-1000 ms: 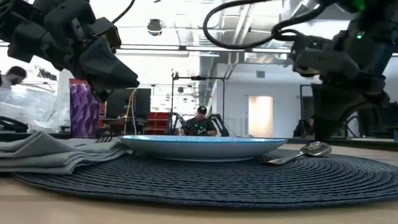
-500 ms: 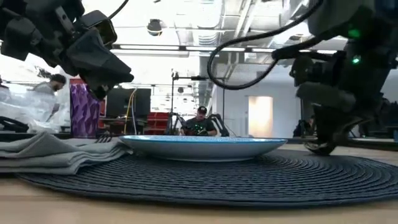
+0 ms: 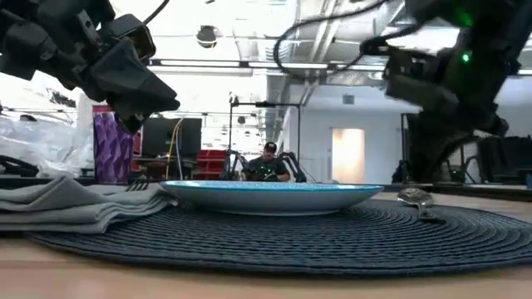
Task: Set table place
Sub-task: Adjust the black spoon on the dark blue table mat
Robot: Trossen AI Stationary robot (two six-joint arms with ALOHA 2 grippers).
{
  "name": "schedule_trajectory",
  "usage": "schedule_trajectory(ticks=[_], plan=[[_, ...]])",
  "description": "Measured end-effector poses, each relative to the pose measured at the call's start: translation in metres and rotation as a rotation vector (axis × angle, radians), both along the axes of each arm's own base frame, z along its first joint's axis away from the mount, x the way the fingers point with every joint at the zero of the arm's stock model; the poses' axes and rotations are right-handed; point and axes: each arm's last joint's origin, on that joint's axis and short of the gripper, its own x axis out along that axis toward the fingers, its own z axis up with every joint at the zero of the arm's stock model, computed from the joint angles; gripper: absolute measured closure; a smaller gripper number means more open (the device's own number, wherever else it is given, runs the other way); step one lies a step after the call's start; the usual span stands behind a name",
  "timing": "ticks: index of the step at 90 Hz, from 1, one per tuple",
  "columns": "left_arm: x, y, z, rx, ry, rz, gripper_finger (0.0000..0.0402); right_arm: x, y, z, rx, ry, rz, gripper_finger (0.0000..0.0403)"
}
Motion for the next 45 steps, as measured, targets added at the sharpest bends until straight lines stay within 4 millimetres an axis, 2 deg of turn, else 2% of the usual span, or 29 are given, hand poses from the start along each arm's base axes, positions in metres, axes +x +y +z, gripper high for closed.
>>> schedule_trajectory(ticks=[15, 26, 45], plan=[[0.000, 0.000, 0.000, 0.001, 0.000, 0.001, 0.0345, 0.014, 0.008, 0.001, 0.162, -0.057, 0.130, 0.0387], [0.000, 0.000, 0.000, 0.001, 0.000, 0.003, 0.0345, 0.020, 0.010, -0.004, 0.185, -0.085, 0.149, 0.0400], [0.000, 0.000, 0.000, -0.003, 0.001, 0.004, 0.0345, 0.021, 0.012, -0.003, 0.227, -0.087, 0.153, 0.0402]])
